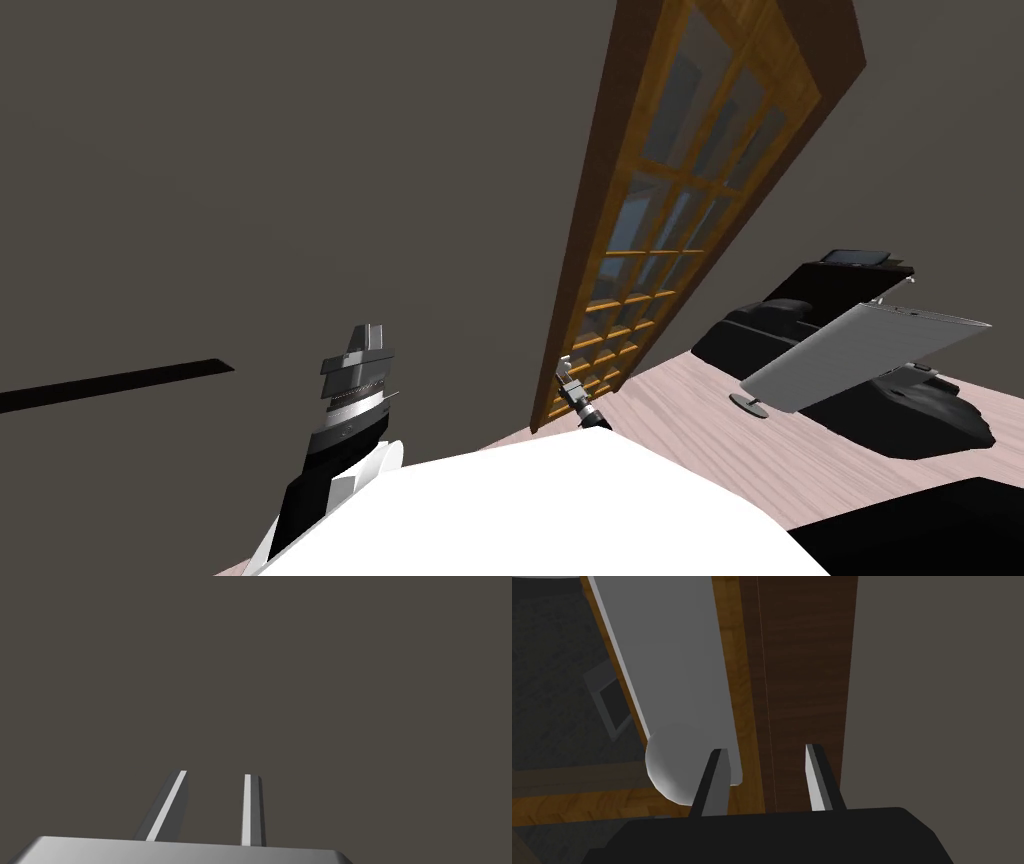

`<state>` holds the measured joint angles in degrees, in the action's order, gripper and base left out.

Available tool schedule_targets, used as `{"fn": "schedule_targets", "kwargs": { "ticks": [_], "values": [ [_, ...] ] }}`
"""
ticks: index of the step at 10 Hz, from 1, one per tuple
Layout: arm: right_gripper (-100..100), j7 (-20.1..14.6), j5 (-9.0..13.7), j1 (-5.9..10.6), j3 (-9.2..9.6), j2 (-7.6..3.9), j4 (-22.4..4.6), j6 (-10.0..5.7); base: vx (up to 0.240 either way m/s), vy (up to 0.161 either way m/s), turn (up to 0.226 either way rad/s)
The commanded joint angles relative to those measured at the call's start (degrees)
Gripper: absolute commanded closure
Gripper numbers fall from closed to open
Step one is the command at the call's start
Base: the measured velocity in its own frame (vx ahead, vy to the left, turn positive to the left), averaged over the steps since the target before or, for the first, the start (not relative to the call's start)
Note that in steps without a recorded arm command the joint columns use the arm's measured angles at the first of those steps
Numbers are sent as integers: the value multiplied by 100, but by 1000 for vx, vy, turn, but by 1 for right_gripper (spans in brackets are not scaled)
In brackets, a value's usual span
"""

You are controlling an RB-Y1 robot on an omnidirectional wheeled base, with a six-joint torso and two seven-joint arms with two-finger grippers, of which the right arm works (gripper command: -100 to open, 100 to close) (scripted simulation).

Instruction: Pull the door open

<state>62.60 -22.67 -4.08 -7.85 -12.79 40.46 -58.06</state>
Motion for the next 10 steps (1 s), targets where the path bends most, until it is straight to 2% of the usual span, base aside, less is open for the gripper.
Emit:
{"fn": "schedule_targets", "kwargs": {
  "ticks": [1, 2, 4, 5, 10],
  "values": [
    [-100, -26, 26, -33, -37, -102, -51, -68, -202, 29, -63],
    [-100, -45, 31, -51, -37, -146, -43, -106, -199, -28, -85],
    [-100, -76, 40, -80, -39, -218, -31, -168, -199, -131, -27],
    [-100, -75, 38, -70, -38, -204, -34, -145, -96, -70, 2],
    [-100, -7, 40, 179, -106, -195, -351, -249, 166, 57, 14]
  ]
}}
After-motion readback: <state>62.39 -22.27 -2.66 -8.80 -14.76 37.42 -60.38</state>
